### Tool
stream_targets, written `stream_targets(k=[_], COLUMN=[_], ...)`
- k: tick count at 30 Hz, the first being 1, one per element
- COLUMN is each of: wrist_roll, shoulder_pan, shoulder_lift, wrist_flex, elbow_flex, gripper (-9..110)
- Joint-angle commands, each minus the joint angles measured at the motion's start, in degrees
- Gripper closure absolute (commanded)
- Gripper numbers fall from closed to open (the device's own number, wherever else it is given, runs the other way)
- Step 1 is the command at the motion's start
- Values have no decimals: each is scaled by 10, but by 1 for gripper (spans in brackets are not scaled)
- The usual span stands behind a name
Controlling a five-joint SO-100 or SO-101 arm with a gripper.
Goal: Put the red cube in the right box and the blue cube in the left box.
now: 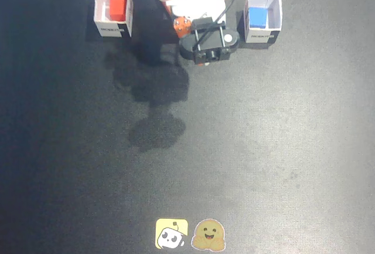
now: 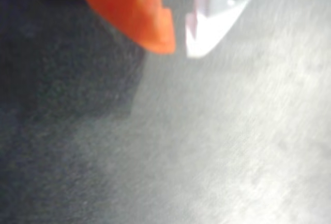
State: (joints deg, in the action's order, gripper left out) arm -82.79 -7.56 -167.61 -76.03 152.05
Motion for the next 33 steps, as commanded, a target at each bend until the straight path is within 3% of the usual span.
stream_targets(k=[1,14,33], wrist_roll=[-8,-18,-42], shoulder_pan=[4,26,40], shoulder_lift=[-15,-96,-96], wrist_flex=[36,69,34], elbow_flex=[16,123,125], gripper=[101,101,101])
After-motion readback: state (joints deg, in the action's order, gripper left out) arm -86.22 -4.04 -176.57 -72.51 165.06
